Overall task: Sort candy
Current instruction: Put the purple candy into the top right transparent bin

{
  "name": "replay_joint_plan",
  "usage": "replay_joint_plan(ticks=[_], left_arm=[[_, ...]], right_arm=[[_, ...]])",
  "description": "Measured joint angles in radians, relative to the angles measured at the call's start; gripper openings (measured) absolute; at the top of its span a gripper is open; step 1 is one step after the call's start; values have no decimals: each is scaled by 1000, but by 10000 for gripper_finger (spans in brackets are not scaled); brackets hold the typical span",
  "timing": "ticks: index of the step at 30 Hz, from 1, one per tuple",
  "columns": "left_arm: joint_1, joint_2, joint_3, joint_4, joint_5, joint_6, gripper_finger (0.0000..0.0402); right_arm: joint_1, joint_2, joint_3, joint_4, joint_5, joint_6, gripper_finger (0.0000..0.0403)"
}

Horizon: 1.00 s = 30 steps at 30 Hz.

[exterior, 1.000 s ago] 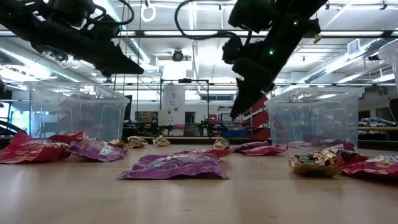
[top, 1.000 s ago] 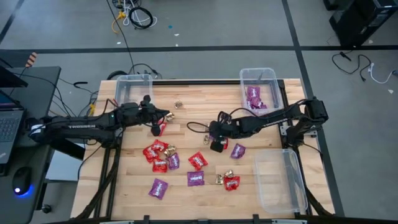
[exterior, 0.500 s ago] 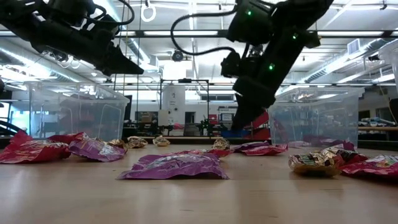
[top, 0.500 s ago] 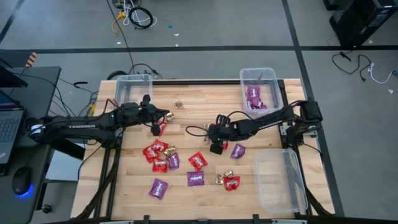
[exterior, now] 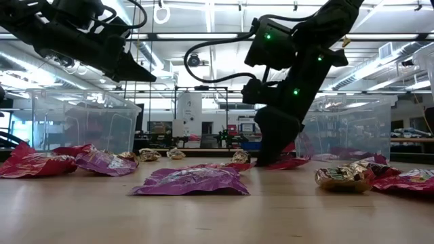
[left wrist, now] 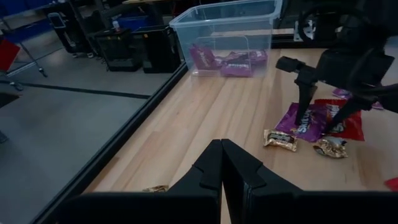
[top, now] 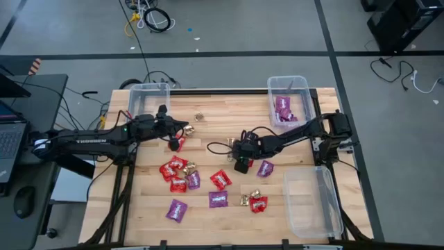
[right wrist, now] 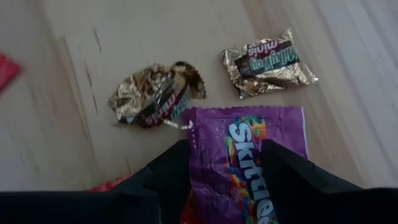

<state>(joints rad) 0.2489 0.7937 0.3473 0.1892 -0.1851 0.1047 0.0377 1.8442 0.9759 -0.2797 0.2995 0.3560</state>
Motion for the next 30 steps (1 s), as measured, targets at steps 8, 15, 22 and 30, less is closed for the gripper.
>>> replay_joint_plan(ticks=[8,15,22,30], left_arm=[[0,0,0,0,0,0,9],[0,0,0,0,0,0,9],[0,0,0,0,0,-2,9],[0,0,0,1,0,-2,9]], right_arm=[[-15,-1,-1,-1,-15,9,163],[-15,-4,-2,-2,-41,9,116],[-15,-17,-4,-12,-61,8,87],[-14,-38,-6,-21,-67,8,83]])
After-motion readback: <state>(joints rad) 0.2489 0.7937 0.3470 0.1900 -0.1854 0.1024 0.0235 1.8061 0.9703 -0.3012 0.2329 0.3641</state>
